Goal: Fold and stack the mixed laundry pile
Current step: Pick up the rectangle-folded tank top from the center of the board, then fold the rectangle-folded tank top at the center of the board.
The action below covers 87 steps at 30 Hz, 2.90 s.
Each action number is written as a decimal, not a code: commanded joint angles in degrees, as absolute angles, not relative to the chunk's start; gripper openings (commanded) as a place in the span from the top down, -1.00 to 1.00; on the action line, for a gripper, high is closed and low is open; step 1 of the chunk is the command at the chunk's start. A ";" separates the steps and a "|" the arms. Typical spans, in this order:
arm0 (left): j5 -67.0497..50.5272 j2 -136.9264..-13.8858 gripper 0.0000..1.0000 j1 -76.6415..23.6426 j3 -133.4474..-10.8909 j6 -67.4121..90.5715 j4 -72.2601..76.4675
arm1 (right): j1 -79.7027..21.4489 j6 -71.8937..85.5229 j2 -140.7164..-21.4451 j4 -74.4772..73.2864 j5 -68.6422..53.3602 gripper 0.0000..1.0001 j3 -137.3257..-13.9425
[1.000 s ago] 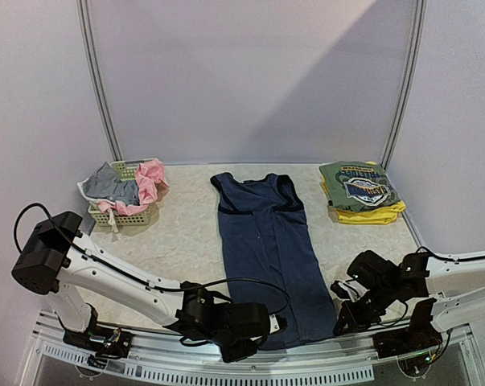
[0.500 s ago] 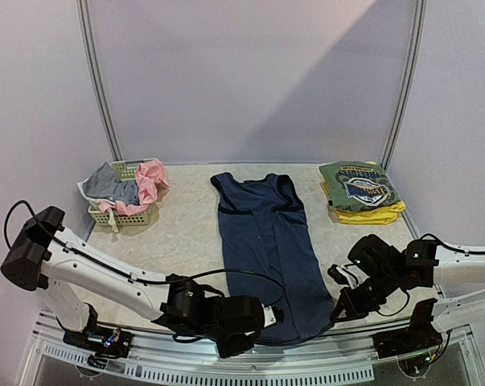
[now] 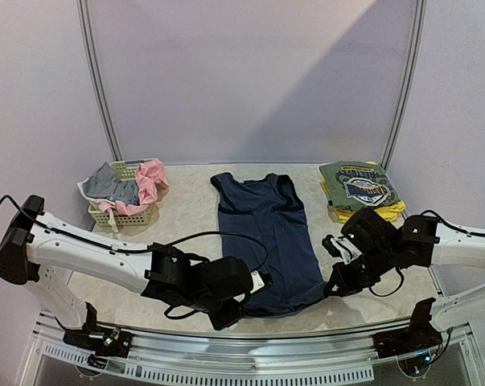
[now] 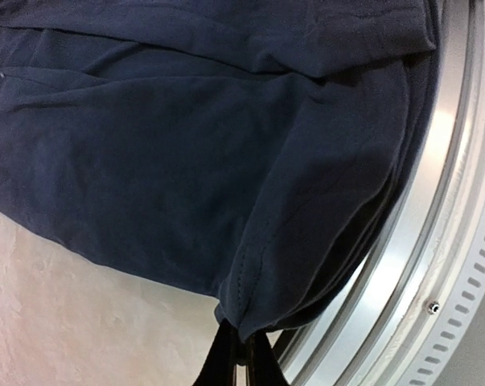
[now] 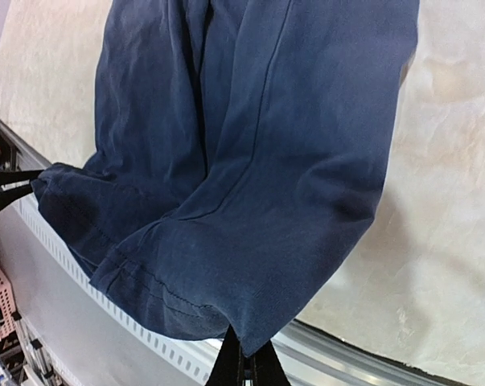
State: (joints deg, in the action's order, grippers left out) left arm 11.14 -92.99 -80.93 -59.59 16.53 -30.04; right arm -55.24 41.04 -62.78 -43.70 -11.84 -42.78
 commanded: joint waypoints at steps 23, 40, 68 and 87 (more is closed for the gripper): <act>19.15 -93.92 1.00 -65.14 -70.06 16.47 -38.99 | -51.58 39.28 -82.69 -40.10 9.40 1.00 -62.83; 23.26 -101.34 1.00 -57.50 -76.39 15.00 -38.92 | -46.51 37.10 -95.64 -29.47 15.98 1.00 -69.46; 25.38 -112.06 1.00 -51.07 -77.80 10.50 -27.84 | -40.45 35.10 -109.20 -26.03 14.41 1.00 -76.29; 34.32 -113.31 -0.15 -49.31 -81.20 11.17 -22.35 | -36.56 40.07 -111.81 -20.47 12.06 -0.21 -79.36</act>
